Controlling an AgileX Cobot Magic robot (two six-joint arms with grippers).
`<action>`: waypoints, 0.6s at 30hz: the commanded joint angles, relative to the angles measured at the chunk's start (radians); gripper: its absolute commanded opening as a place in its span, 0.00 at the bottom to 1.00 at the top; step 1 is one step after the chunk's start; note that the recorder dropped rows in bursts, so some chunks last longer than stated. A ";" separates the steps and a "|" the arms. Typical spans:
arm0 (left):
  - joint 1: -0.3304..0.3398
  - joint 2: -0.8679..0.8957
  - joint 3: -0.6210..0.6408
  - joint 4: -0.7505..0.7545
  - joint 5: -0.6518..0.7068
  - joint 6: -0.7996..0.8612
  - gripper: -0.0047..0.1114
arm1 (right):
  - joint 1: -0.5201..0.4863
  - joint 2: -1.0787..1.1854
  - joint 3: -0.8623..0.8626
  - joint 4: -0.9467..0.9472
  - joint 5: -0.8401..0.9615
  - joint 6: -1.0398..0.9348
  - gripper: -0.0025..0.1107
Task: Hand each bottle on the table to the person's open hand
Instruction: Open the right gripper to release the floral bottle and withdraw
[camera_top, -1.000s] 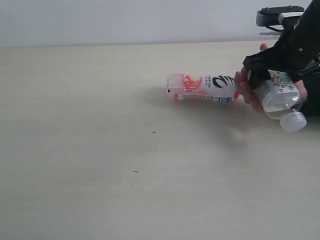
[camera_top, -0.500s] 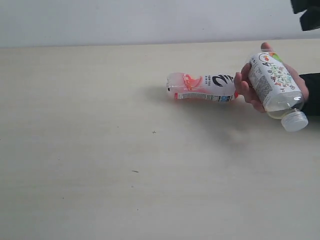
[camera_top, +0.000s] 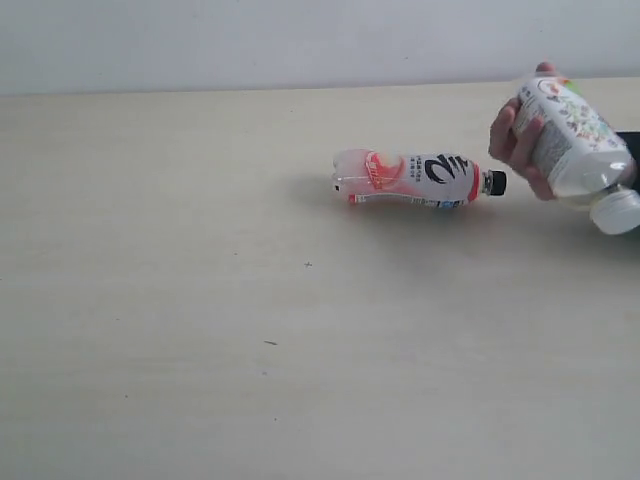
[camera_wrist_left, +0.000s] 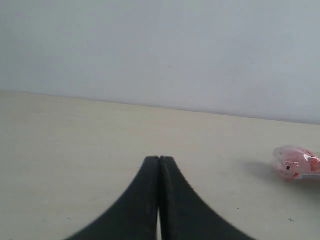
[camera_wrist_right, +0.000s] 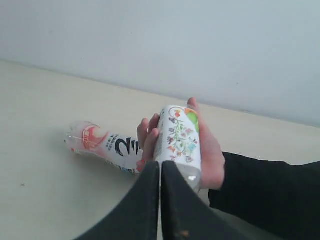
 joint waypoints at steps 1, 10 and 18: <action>0.004 -0.007 0.004 -0.007 -0.004 0.000 0.04 | -0.005 -0.063 0.057 0.002 -0.078 0.033 0.03; 0.004 -0.007 0.004 -0.007 -0.004 0.001 0.04 | -0.005 -0.069 0.065 0.000 -0.098 0.033 0.03; 0.004 -0.007 0.004 -0.007 -0.004 0.001 0.04 | -0.005 -0.073 0.065 0.000 -0.107 0.033 0.03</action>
